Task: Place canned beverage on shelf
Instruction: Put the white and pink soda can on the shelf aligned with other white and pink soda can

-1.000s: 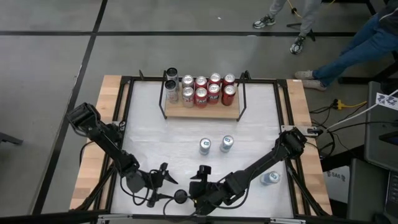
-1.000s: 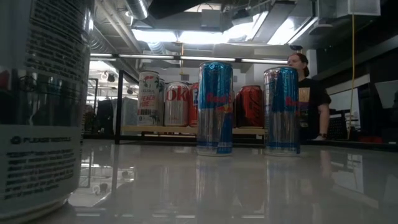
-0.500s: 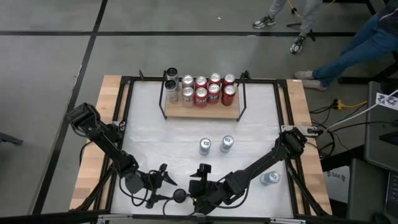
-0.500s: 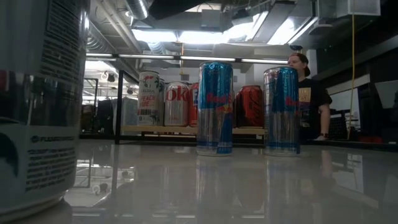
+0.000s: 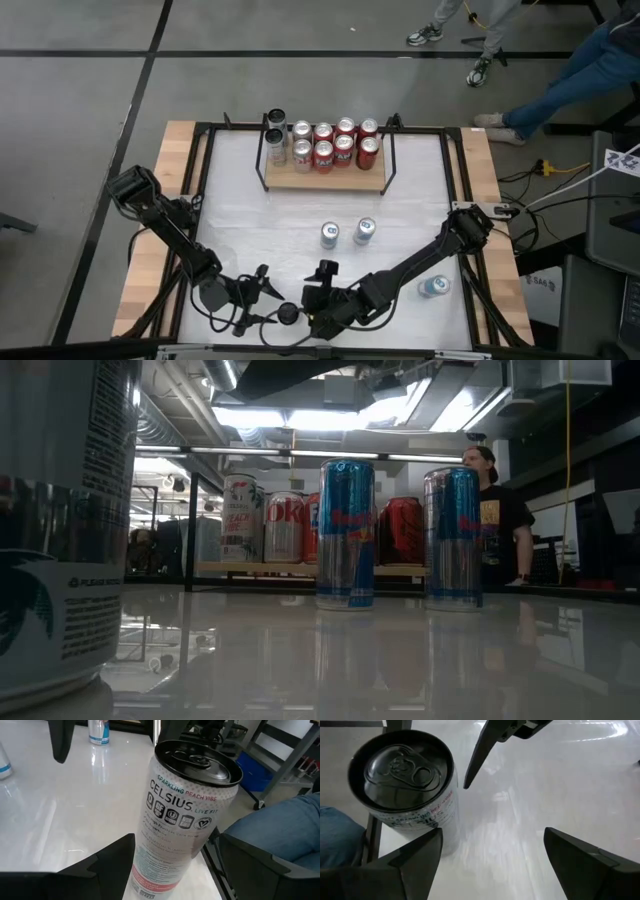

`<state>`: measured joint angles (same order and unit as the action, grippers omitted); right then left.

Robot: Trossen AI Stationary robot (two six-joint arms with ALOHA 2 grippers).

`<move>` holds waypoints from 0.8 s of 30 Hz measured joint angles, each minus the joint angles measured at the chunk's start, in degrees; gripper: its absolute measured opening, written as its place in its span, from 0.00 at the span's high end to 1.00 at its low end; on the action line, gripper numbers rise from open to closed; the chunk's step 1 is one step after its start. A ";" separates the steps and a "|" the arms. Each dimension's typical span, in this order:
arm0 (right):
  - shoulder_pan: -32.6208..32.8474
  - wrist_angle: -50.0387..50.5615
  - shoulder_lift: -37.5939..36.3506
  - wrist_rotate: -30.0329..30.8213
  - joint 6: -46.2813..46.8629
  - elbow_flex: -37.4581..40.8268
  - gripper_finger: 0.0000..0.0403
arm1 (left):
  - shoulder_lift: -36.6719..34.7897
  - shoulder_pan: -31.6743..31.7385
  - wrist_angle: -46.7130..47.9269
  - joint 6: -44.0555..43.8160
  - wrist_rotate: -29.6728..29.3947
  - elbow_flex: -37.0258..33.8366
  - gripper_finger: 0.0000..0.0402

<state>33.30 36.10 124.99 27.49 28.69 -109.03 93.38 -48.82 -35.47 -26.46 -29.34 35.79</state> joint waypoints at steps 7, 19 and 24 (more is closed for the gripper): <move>0.04 0.04 0.00 -0.05 0.00 0.00 0.16 | 0.00 0.02 -0.02 0.02 0.04 0.00 0.29; 0.04 3.51 -0.02 -0.08 -0.02 -1.85 0.16 | 0.00 1.20 -0.12 0.80 4.29 0.00 0.29; 0.07 4.19 -0.04 -0.08 -0.44 -3.28 0.16 | 0.00 1.18 -0.12 4.59 4.22 0.00 0.23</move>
<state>33.36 40.28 124.95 27.41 28.25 -112.31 93.38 -47.64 -35.59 -21.87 -25.12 35.79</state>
